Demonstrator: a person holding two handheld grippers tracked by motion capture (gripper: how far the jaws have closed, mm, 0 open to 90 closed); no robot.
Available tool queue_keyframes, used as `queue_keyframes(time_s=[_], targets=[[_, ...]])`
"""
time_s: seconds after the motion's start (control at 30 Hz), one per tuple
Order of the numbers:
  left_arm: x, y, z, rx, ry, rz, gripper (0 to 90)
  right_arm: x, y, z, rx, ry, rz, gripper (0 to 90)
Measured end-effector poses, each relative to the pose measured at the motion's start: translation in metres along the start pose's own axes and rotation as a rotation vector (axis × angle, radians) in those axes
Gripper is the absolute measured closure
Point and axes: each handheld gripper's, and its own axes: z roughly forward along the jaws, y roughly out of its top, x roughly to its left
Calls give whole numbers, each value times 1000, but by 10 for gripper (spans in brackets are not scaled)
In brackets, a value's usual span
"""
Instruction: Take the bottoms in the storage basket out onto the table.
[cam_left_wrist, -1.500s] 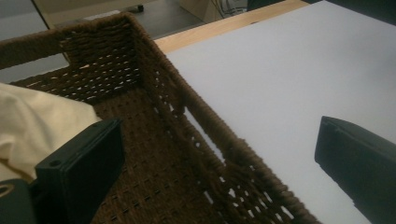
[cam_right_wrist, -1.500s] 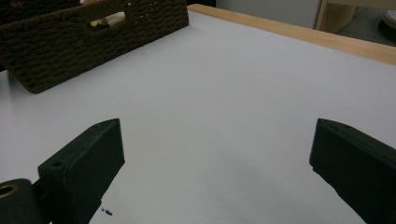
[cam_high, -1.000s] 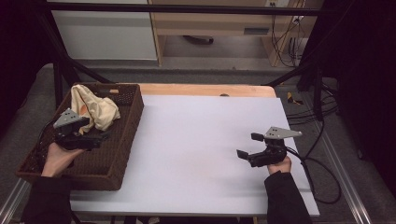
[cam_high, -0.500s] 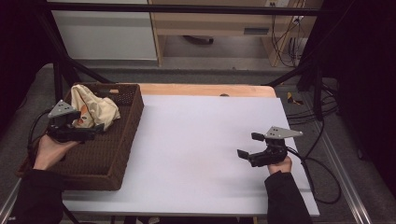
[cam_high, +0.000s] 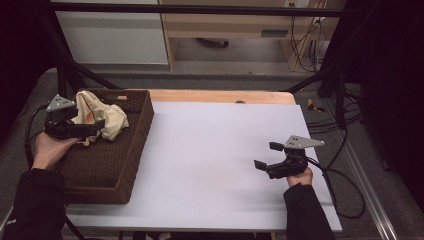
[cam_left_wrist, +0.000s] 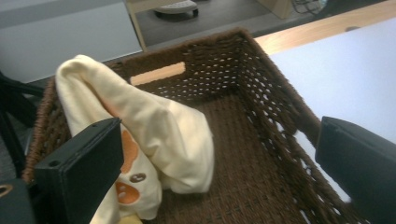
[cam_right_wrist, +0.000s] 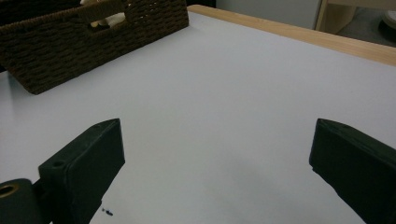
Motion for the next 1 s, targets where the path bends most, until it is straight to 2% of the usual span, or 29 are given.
queue_keyframes(time_s=[0.17,0.27,0.5,0.57,0.8,1.0], targets=[[6,1,9,-2,41,-17,12,0,0,0,0,0,0,39],[8,1,13,2,46,-27,12,0,0,0,0,0,-1,39],[15,1,27,6,88,-62,12,0,0,1,4,1,-1,39],[16,1,31,7,87,-74,11,0,0,1,5,0,-1,39],[21,1,40,-3,95,-87,12,0,0,1,5,1,0,39],[25,2,46,-3,124,-73,12,0,-1,2,11,1,-1,39]])
